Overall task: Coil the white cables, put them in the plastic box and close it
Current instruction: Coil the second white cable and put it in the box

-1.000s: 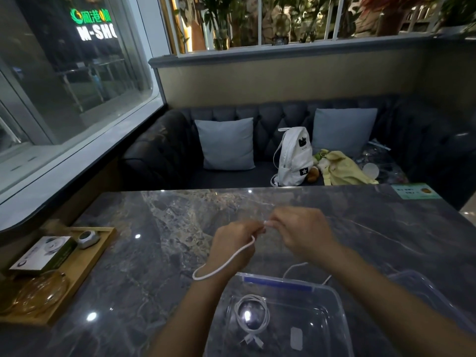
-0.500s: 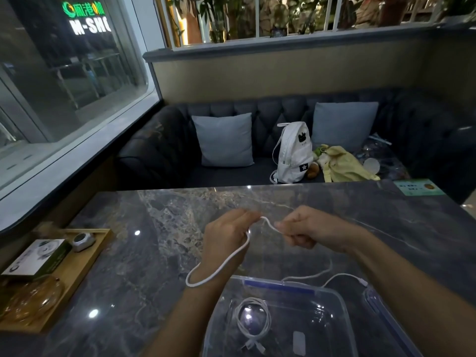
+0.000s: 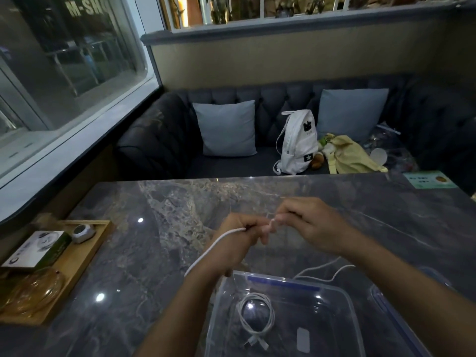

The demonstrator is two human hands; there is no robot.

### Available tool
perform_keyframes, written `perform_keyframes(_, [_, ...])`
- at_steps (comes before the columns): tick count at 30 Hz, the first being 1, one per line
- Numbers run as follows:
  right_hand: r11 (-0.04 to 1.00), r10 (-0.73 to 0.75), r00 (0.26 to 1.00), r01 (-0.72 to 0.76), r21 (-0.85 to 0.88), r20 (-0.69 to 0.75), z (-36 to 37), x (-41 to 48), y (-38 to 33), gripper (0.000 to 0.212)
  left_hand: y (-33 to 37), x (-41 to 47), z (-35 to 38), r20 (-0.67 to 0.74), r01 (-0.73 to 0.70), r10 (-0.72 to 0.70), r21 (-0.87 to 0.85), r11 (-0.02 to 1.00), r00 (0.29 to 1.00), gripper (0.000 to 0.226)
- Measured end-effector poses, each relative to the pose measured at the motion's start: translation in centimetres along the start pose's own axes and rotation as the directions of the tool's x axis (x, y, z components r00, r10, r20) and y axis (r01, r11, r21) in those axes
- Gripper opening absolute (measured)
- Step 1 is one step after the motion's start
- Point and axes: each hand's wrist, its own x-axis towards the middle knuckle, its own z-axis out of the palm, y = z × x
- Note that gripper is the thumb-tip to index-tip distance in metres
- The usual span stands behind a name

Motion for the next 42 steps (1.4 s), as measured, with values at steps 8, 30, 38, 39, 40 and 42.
perform_keyframes(8, [0.916, 0.267, 0.963, -0.267, 0.300, 0.044, 1.3, 0.4, 0.9, 0.033, -1.3, -0.4, -0.2, 0.391, 0.340, -0.145, -0.492, 0.802, 0.909, 0.023])
perform_keyframes(30, [0.883, 0.114, 0.909, -0.277, 0.378, 0.400, -0.2, -0.2, 3.5, 0.018, -1.1, -2.5, -0.5, 0.367, 0.451, -0.336, -0.294, 0.843, 0.867, 0.031])
perform_keyframes(38, [0.991, -0.094, 0.784, 0.012, 0.137, 0.613, 2.1, 0.7, 0.1, 0.053, -1.1, -2.6, 1.7, 0.952, 0.675, -0.052, -0.175, 0.717, 0.302, 0.029])
perform_keyframes(39, [0.994, -0.092, 0.778, 0.035, 0.104, 0.622, 2.2, 0.7, 0.0, 0.035, -1.2, -2.6, 1.9, 0.951, 0.668, -0.033, -0.192, 0.719, 0.308, 0.028])
perform_keyframes(40, [0.996, -0.083, 0.783, 0.037, 0.087, 0.616, 2.1, 0.7, 0.1, 0.020, -1.2, -2.6, 1.9, 0.931, 0.658, -0.023, -0.239, 0.714, 0.363, 0.028])
perform_keyframes(42, [0.998, -0.018, 0.837, -0.016, 0.058, 0.547, 1.7, 0.6, 0.7, 0.028, -1.3, -2.5, 1.5, 0.800, 0.605, -0.066, -0.393, 0.693, 0.596, 0.027])
